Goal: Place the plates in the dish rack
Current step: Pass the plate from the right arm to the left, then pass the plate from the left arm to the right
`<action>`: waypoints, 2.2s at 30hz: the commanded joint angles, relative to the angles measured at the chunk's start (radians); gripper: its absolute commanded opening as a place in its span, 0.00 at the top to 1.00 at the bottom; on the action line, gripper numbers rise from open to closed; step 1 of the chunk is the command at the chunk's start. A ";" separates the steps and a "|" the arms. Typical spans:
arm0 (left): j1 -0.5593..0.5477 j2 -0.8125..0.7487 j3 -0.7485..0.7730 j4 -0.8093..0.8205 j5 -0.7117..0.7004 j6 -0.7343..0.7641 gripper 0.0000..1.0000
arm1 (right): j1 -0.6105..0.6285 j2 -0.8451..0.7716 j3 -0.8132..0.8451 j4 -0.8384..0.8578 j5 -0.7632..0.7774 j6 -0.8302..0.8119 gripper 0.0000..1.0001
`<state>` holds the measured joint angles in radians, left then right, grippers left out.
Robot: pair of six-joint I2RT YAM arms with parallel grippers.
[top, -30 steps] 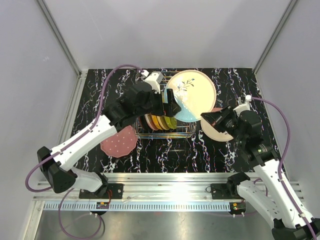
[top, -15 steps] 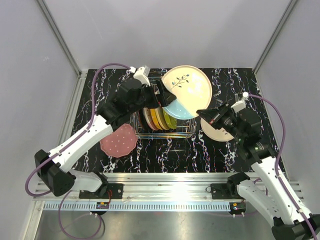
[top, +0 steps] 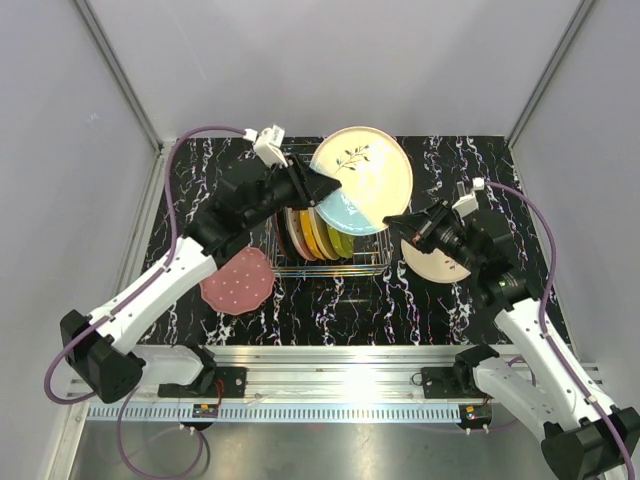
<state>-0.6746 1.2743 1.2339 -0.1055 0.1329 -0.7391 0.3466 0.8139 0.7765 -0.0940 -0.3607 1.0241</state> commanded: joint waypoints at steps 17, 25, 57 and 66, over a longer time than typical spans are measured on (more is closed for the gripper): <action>-0.033 -0.133 0.013 -0.078 -0.128 0.038 1.00 | 0.014 0.082 0.056 0.102 -0.060 -0.059 0.23; -0.026 -0.148 0.062 -0.145 -0.259 -0.068 1.00 | 0.015 -0.031 0.030 -0.119 -0.001 -0.252 0.04; -0.033 0.198 0.374 -0.200 -0.138 -0.364 1.00 | 0.730 0.073 0.069 0.084 1.013 -1.410 0.00; -0.040 0.177 0.337 -0.241 -0.013 -0.352 1.00 | 0.769 0.312 0.087 0.368 1.253 -1.633 0.00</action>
<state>-0.7071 1.5143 1.5219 -0.4854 0.0273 -1.0592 1.1053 1.0706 0.8124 0.1028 0.7311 -0.4931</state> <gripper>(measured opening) 0.198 0.994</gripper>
